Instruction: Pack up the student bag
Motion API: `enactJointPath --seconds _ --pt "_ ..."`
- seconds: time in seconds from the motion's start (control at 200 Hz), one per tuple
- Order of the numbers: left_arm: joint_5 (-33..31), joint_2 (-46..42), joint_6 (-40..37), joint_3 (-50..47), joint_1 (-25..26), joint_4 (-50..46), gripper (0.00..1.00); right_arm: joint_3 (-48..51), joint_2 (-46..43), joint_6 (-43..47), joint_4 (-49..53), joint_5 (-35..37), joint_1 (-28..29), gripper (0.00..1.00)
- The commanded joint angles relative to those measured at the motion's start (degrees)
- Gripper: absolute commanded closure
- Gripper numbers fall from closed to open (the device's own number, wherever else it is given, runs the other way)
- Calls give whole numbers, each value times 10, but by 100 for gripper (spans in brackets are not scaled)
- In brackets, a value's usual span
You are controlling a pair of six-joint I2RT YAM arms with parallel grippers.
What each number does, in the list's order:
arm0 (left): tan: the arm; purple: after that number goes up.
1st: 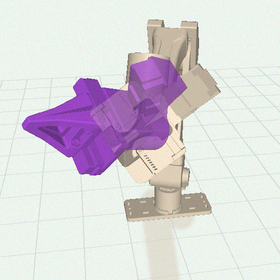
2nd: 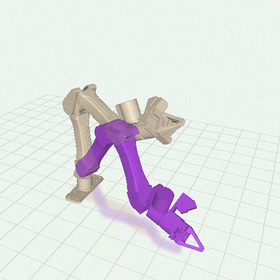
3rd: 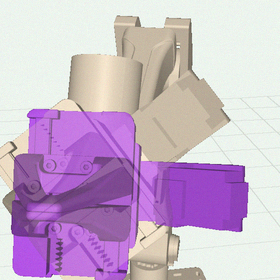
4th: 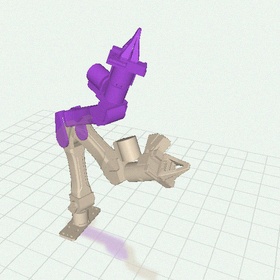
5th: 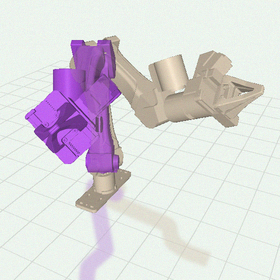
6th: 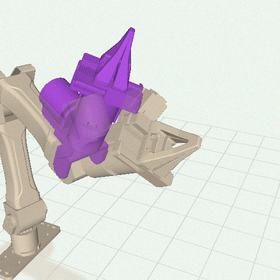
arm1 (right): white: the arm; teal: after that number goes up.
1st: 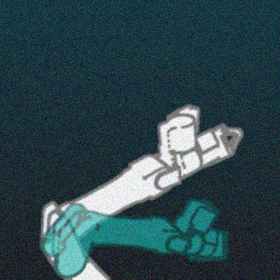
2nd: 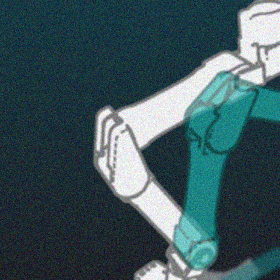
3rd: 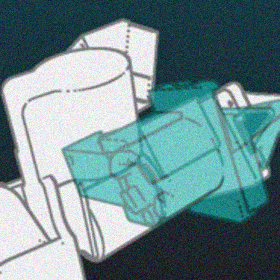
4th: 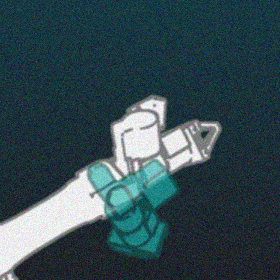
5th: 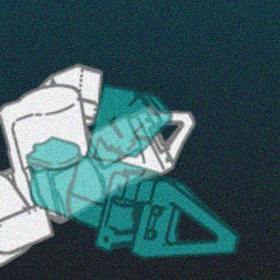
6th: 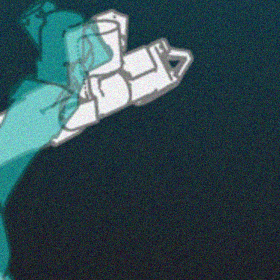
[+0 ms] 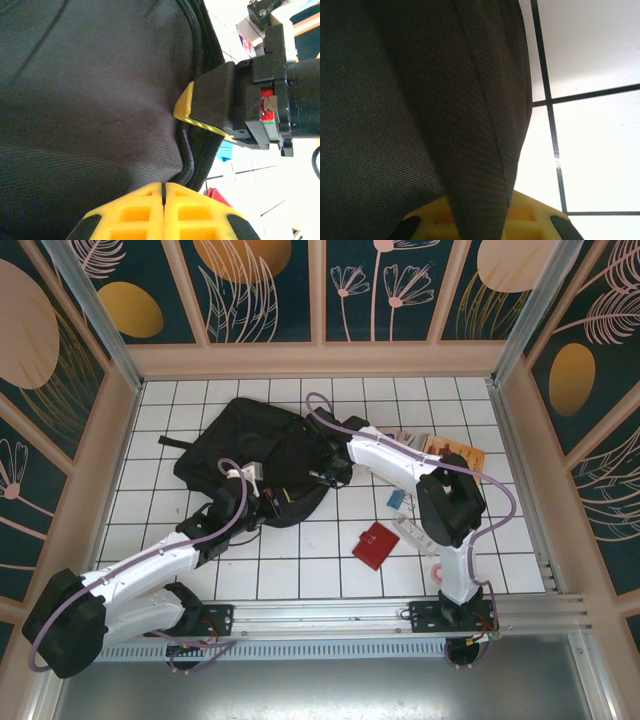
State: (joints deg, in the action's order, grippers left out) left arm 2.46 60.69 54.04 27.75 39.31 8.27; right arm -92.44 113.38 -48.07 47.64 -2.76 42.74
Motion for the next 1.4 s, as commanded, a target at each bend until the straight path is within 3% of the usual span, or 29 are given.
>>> enactJointPath --seconds 0.0,0.545,0.636,0.806,0.926,1.151,1.396 --pt "-16 -25 -10 -5 -19 -26 100 15 -26 52 6 67 -24 100" --pt "-29 -26 -28 -12 -57 -57 100 22 -43 129 -5 101 -67 100" --pt "-10 -22 -27 -13 -57 -39 100 27 -46 134 -20 68 -75 100" --pt "44 -5 -8 -16 -57 24 100 29 -65 114 -51 13 -63 49" --pt "67 6 3 -18 -57 55 100 34 -95 73 -70 -5 -60 37" --pt "74 9 10 -22 -57 72 100 97 -135 -138 -98 -95 -34 36" --pt "76 11 11 -19 -57 78 100 161 -160 -292 -160 -103 34 37"
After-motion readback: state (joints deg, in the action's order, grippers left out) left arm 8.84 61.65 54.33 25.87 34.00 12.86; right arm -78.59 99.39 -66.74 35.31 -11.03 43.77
